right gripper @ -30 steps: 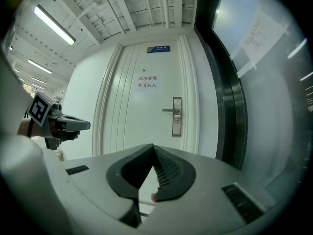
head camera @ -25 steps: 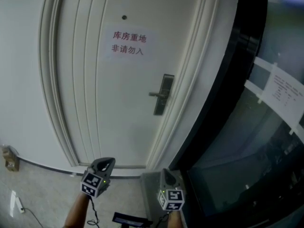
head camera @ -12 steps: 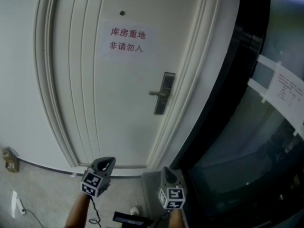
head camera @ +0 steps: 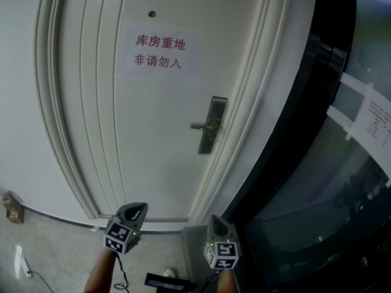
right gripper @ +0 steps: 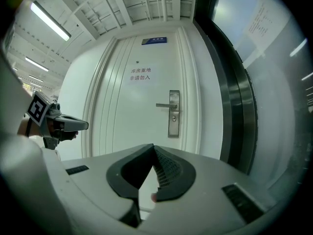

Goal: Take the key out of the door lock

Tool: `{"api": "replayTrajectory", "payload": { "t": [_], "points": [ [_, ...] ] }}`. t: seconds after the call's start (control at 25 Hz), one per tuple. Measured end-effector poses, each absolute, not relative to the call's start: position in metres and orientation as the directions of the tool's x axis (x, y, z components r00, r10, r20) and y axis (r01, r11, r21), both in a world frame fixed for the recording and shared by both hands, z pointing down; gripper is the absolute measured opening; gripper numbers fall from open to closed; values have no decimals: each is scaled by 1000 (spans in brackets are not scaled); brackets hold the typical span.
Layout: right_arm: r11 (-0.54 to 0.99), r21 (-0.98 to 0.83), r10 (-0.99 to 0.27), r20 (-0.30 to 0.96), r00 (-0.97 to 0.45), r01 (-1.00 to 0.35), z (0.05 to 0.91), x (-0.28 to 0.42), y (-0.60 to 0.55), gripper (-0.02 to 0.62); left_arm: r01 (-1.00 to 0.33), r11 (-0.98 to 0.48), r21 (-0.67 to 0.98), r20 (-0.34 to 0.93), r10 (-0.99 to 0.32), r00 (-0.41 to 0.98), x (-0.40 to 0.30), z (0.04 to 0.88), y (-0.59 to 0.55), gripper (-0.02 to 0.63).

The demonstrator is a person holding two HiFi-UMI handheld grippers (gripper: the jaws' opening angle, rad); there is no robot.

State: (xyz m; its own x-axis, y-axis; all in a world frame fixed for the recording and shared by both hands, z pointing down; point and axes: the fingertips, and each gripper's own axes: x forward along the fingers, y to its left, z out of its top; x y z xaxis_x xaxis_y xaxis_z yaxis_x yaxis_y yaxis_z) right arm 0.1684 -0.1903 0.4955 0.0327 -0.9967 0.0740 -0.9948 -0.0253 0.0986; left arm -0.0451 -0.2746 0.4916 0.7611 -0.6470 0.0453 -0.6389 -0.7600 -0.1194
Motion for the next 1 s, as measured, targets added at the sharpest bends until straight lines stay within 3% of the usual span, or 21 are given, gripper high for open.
{"api": "replayTrajectory", "payload": {
  "t": [1.0],
  "points": [
    [31, 97, -996, 90, -22, -995, 487, 251, -322, 12, -686, -722, -95, 58, -692, 720, 35, 485, -398, 8]
  ]
}}
